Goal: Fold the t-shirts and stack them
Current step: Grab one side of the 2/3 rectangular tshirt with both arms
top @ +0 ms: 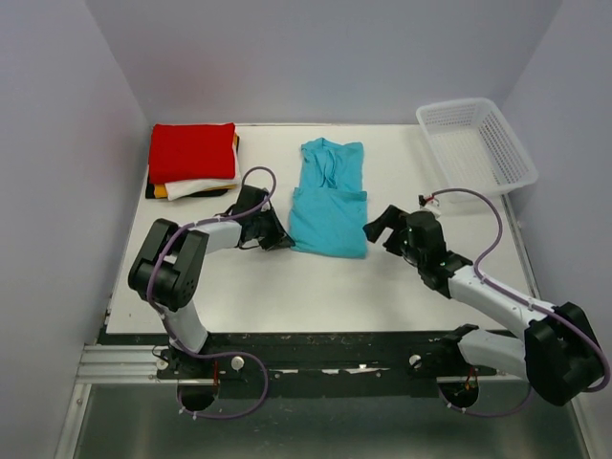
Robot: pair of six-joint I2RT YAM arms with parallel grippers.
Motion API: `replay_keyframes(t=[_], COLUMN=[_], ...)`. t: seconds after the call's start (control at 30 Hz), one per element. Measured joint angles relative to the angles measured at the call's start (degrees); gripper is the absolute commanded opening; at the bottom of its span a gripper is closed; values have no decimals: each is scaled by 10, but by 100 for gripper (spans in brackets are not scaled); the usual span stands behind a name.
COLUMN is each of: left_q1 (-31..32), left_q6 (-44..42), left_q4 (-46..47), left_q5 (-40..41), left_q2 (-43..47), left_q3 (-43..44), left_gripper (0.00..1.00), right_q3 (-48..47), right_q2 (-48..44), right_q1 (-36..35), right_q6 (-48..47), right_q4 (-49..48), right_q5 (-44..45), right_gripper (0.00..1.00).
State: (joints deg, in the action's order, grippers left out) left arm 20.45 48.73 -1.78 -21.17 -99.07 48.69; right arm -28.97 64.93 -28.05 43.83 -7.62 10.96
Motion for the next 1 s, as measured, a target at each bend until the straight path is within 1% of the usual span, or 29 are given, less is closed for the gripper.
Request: replay_keyframes(t=[0.1,0.17,0.23,0.33,0.43,0.5,0.57,0.7,0.87,1.0], left_q1=[1,2,4,5,7,7,7,7,9,10], left_q6=[4,4,5,7,8,9,9,8,8,9], left_q4=[5,9,16,27,35,37,37,37,36,39], left_q5=[-7,-7,-7,-7,-7,-6,-6,-6,-3,-1], left_q2=[-11,-12,-12,-11,-9,-8,-8,-7,-5,-2], left_q3=[8,7,3,-2,-8,-9,-9,-10,-12,-16], left_gripper=[0,0,0,0,0,0,0,0,0,0], right_q3=[3,3,3,3,-6,-12,-14,-12,4,23], right_q2=[8,28,54,106,142,165,183,196,188,169], right_q1=[0,0,0,0,0,0,0,0,0,0], right_q6=[2,2,2,3,10,17,27,42,52,57], right_q4=[10,18,27,32,12,-12,-34,-57,-69,-70], right_q5=[-24,-45,-58,-64,-64,-64,-65,-77,-90,-96], right_gripper=[90,83,78,64,56,44,41,41,41,37])
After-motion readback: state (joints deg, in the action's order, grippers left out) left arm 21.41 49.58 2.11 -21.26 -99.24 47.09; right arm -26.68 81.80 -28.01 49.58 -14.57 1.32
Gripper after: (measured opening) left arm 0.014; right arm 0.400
